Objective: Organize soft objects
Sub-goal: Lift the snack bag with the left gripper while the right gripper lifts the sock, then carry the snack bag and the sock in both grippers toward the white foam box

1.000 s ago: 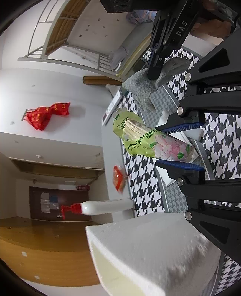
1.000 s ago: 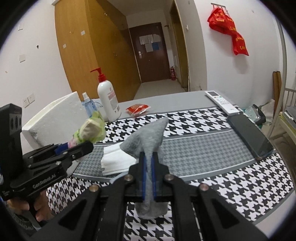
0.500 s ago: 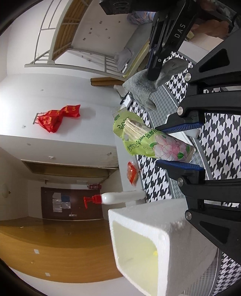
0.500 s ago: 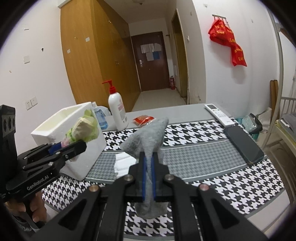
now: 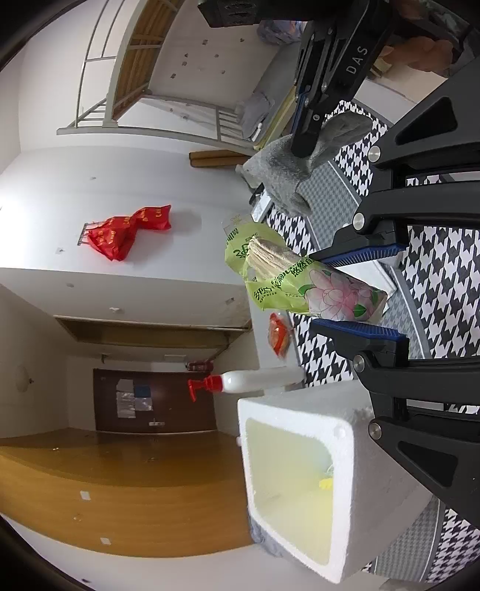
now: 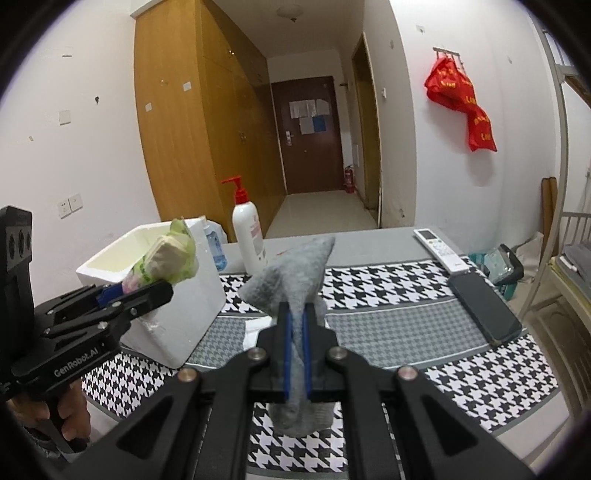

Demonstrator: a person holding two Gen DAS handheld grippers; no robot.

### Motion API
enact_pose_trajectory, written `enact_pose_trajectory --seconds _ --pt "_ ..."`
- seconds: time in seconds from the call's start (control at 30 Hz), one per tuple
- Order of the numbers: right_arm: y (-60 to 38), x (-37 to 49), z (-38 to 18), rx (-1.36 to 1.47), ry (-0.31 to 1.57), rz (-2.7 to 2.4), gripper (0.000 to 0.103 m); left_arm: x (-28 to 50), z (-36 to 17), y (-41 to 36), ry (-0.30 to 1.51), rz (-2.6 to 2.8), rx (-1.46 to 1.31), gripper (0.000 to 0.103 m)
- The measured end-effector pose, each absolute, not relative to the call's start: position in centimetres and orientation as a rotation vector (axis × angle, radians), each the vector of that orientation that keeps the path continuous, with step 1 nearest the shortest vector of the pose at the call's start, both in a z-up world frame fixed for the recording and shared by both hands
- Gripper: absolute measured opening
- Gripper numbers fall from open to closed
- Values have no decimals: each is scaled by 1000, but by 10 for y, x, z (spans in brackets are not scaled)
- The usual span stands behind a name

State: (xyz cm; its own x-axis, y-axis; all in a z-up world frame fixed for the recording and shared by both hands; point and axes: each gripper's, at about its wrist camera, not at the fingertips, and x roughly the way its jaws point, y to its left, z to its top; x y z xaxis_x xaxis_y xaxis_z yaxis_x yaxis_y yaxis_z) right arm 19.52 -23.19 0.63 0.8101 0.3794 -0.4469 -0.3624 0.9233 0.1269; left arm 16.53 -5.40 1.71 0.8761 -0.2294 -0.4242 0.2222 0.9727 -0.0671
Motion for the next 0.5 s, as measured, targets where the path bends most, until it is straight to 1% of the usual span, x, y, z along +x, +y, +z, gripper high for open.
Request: enact_pose_trajectory --seconds 0.5 --pt "-223 191 17 17 454 414 8 153 27 -40 416 -219 -21 30"
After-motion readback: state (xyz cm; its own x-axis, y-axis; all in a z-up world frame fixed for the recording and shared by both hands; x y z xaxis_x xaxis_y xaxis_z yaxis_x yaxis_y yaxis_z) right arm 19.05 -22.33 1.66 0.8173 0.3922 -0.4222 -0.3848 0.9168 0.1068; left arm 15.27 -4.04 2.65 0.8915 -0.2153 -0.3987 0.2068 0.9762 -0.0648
